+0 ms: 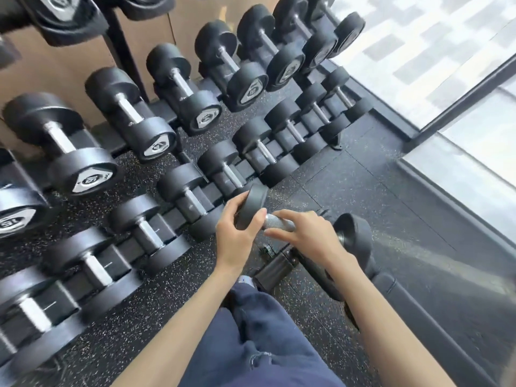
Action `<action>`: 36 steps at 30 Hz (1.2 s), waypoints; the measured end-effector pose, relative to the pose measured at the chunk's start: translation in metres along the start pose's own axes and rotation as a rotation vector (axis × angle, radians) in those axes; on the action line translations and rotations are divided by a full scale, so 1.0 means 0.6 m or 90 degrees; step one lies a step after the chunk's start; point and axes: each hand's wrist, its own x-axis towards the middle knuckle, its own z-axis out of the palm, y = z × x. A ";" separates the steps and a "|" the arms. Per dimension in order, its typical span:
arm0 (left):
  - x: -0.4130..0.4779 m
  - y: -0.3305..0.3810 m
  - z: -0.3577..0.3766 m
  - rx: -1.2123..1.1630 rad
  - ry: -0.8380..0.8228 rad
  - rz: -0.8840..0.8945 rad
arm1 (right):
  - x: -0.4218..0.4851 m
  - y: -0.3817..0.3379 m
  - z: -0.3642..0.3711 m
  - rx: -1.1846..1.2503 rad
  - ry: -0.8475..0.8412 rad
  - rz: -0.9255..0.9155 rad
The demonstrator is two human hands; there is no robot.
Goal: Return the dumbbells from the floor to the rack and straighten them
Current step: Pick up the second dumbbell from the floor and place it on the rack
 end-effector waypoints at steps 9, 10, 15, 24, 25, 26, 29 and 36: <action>0.102 0.028 0.047 0.016 0.011 0.021 | 0.090 0.021 -0.054 0.034 -0.001 0.008; 0.113 0.028 0.049 0.015 0.006 0.020 | 0.100 0.023 -0.057 0.037 -0.003 0.013; 0.187 0.038 0.061 0.017 -0.008 0.025 | 0.163 0.017 -0.078 0.045 0.000 0.034; 0.358 0.089 0.058 -0.015 -0.019 0.037 | 0.311 -0.029 -0.157 0.027 0.042 0.033; 0.374 0.093 0.056 -0.018 -0.018 0.038 | 0.326 -0.033 -0.163 0.023 0.044 0.035; 0.389 0.096 0.054 -0.019 -0.015 0.043 | 0.338 -0.037 -0.169 0.021 0.047 0.039; 0.429 0.103 0.055 -0.016 -0.010 0.047 | 0.371 -0.043 -0.179 0.018 0.062 0.042; 0.493 0.120 0.062 -0.027 -0.037 0.050 | 0.426 -0.046 -0.203 0.027 0.080 0.050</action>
